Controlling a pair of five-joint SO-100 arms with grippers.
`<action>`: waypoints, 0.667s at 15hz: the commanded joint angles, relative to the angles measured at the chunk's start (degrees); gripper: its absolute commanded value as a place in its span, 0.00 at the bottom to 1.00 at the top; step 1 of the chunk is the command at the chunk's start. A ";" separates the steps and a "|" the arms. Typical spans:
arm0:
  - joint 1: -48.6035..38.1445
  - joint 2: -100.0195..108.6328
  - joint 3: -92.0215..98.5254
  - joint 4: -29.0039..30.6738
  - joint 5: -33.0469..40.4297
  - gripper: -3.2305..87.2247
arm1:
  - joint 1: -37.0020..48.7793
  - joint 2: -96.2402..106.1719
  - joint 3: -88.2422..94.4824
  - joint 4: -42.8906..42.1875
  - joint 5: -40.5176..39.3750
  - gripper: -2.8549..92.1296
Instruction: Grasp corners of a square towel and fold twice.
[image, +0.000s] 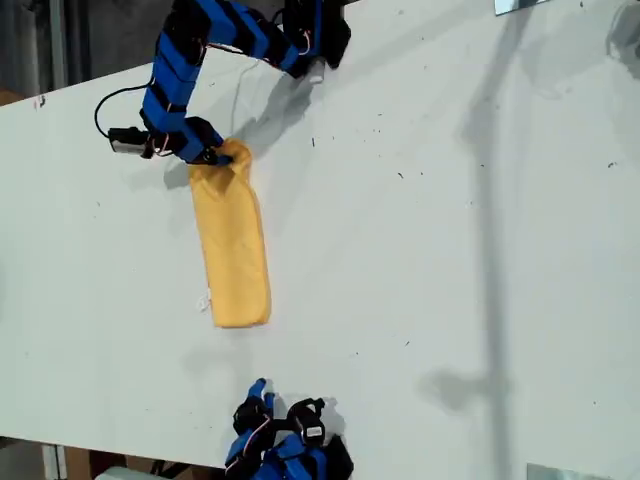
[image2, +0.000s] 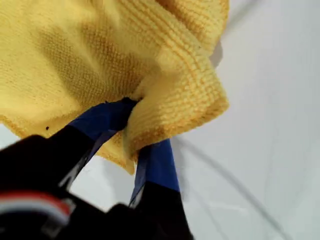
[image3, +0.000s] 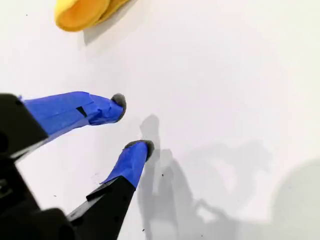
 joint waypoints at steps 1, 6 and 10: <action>-0.09 0.18 -0.26 -0.88 -0.79 0.17 | 7.03 8.79 10.37 -2.99 0.53 0.03; 0.18 -0.09 -0.18 -1.14 -1.14 0.18 | 11.69 24.61 20.13 -3.96 1.49 0.03; -0.09 -0.18 -0.09 -1.32 -0.97 0.18 | 2.72 34.72 12.13 4.39 4.75 0.03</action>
